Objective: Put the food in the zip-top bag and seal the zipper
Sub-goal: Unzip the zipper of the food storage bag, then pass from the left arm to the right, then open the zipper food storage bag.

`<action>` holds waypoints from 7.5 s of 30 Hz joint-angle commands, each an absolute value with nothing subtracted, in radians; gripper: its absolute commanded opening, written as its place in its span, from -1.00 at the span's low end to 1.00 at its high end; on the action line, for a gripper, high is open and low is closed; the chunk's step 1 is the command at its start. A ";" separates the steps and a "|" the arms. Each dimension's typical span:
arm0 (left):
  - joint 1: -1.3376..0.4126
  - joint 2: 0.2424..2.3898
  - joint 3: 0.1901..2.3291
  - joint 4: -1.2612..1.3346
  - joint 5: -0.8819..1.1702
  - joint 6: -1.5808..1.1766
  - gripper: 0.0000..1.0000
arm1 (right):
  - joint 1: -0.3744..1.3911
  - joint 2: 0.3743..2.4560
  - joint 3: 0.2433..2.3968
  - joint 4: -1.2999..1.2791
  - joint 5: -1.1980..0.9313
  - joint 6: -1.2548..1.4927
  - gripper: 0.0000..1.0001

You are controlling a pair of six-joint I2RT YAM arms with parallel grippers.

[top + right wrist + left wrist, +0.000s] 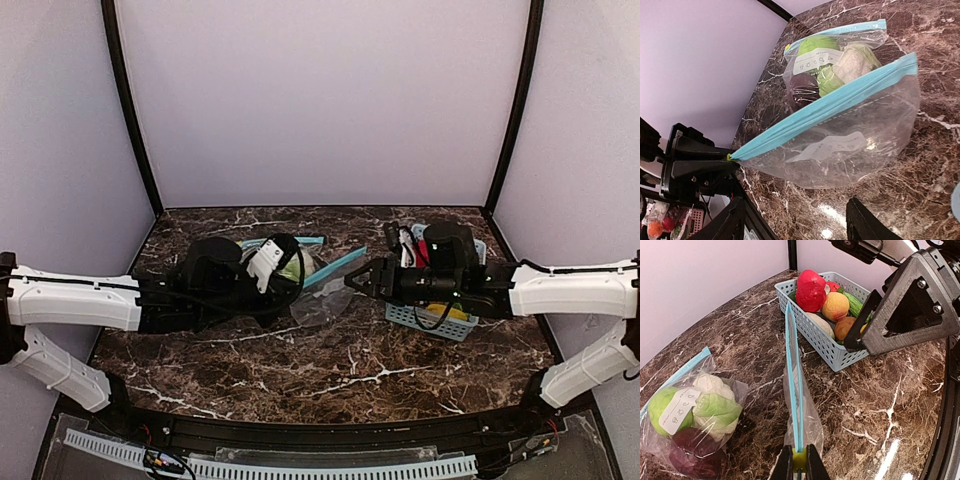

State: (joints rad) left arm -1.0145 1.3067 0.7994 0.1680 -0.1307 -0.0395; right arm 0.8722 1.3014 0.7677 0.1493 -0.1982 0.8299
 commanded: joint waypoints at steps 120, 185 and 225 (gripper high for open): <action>-0.834 1.539 1.071 0.121 0.287 -0.423 0.58 | 0.963 1.503 0.901 0.253 -0.109 0.591 -1.00; -0.792 1.629 1.081 0.031 0.333 -0.363 -0.99 | 1.042 1.792 1.239 -0.292 0.412 0.641 0.12; -0.820 1.712 1.088 -0.013 0.289 -0.363 0.28 | 1.006 1.767 1.261 -0.265 0.331 0.781 -1.00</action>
State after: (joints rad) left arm -0.8104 1.7161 1.1152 -0.0399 0.2626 -0.3355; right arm 1.0016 1.7710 1.2308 -0.2825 0.3256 0.7441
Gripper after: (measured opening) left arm 0.654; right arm 0.003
